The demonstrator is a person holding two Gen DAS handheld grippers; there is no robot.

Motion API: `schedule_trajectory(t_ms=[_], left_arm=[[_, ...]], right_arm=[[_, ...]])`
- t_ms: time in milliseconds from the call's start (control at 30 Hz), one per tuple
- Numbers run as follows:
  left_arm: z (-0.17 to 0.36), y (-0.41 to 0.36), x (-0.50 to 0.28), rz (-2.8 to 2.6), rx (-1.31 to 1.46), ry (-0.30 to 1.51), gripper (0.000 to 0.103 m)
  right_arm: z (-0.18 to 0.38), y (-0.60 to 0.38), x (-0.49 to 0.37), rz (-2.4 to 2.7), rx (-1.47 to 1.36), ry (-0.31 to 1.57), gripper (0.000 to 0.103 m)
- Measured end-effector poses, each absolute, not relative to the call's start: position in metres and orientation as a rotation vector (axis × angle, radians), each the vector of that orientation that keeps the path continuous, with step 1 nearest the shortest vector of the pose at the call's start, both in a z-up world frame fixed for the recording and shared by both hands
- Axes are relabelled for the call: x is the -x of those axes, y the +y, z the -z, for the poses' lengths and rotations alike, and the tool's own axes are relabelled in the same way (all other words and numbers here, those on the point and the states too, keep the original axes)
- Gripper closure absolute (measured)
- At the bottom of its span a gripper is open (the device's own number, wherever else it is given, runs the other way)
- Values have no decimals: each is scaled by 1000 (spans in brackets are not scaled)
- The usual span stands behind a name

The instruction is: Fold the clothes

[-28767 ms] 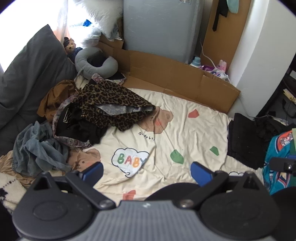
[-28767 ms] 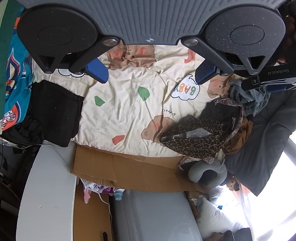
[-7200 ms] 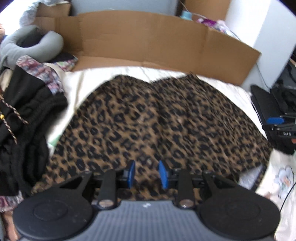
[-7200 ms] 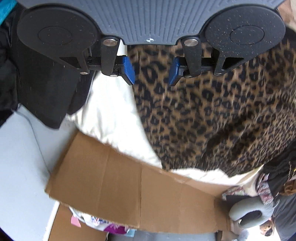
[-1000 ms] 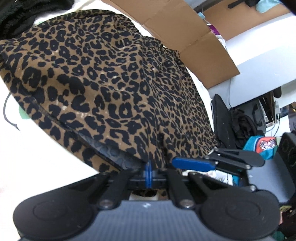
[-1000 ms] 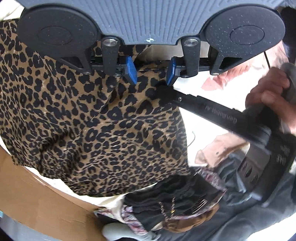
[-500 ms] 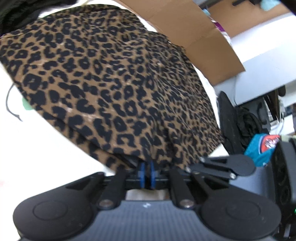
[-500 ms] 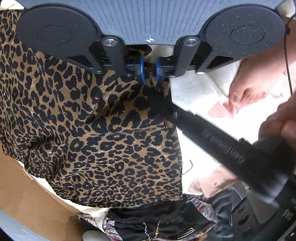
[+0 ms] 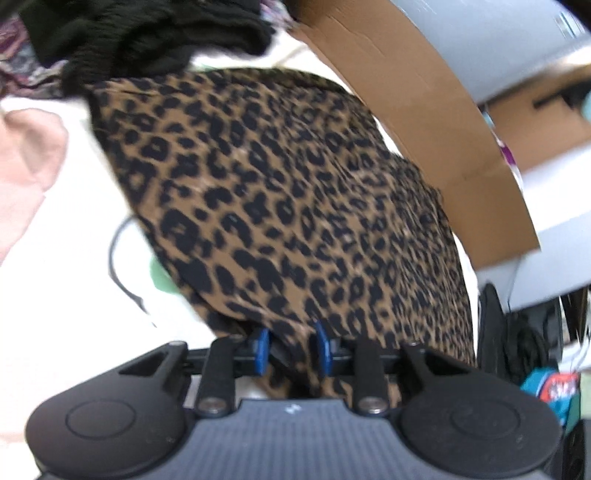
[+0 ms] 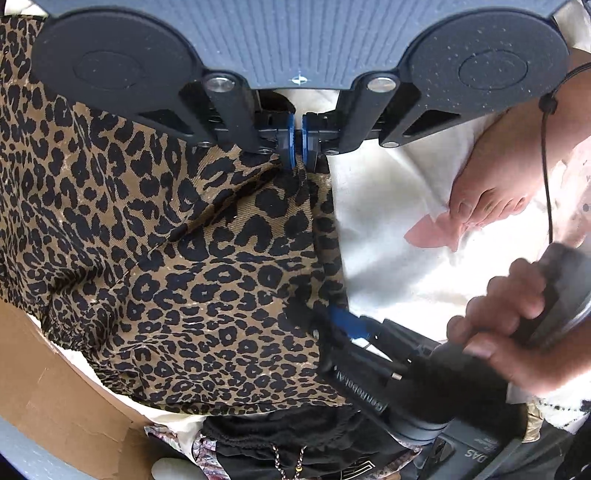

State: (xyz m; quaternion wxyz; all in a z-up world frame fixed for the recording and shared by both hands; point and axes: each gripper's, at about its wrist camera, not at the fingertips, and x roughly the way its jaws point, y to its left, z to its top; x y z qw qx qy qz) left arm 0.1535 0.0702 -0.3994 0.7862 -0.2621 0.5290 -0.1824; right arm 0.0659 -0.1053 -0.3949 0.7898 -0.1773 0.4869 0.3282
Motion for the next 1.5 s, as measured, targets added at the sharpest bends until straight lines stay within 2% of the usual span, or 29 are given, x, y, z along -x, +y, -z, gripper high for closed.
schedule_trajectory(t_ms=[67,300,633,800,967,1233,1500], left_arm=[[398,73,-155,381,541,1138,102],[392,81,-161,338,458,1130,102],[382,98,-173,272,346,1108,87],[374,128,-188,193,317,1057,72],[371,145,-207,166,302,1016,67],[377,151,-231,141,218,971,67],[392,157,-245,142,216,958,66]], right_arm=[[395,-105,-66,-709,384,1050,101],[399,-104,-63,-734,411,1058,102],[398,-117,-72,-736,359,1119,99],[383,-131,-77,-744,261,1120,96],[369,-144,-81,-732,170,1123,96],[342,-162,-96,-686,54,1076,96],[349,-173,-120,-592,40,1052,92]])
